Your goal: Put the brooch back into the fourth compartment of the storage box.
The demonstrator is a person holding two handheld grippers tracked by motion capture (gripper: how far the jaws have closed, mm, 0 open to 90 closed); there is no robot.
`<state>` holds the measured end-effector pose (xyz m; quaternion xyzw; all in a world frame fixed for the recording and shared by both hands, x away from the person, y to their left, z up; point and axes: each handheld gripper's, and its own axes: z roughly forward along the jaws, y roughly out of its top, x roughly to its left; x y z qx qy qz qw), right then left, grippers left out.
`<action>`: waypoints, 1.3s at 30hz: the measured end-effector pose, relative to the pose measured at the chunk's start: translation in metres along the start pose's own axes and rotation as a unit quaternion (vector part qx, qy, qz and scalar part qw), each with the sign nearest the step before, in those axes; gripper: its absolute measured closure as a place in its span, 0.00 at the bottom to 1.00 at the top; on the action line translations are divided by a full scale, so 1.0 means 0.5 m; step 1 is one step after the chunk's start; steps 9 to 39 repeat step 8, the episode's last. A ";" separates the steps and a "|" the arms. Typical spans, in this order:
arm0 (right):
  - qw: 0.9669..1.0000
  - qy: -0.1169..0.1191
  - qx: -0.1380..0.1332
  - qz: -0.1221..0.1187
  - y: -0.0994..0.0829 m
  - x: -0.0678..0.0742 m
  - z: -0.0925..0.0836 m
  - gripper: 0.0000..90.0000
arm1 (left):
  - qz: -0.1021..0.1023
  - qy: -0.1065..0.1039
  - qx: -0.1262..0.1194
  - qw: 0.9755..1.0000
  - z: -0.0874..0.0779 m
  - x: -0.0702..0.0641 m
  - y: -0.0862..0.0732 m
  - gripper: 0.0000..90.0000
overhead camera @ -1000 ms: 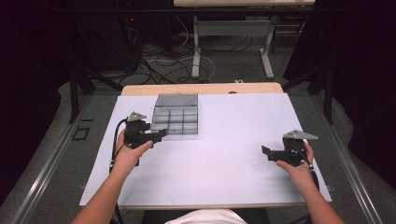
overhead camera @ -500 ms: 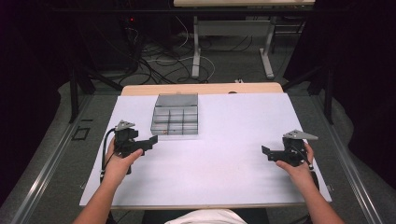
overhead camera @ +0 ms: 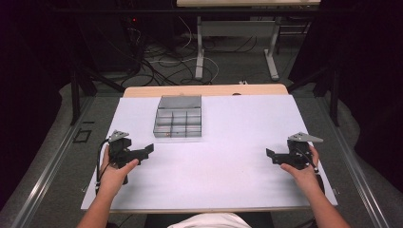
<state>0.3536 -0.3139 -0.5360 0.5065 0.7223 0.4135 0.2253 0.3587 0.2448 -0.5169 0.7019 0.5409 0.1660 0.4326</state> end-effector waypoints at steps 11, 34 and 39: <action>1.000 -0.002 0.001 -0.004 -0.001 -0.002 0.000 0.01 | 0.004 0.009 -0.007 1.000 -0.004 0.014 -0.010 0.00; 1.000 -0.002 0.001 -0.004 -0.001 -0.002 0.000 0.01 | 0.004 0.009 -0.007 1.000 -0.004 0.014 -0.010 0.00; 1.000 -0.002 0.001 -0.004 -0.001 -0.002 0.000 0.01 | 0.004 0.009 -0.007 1.000 -0.004 0.014 -0.010 0.00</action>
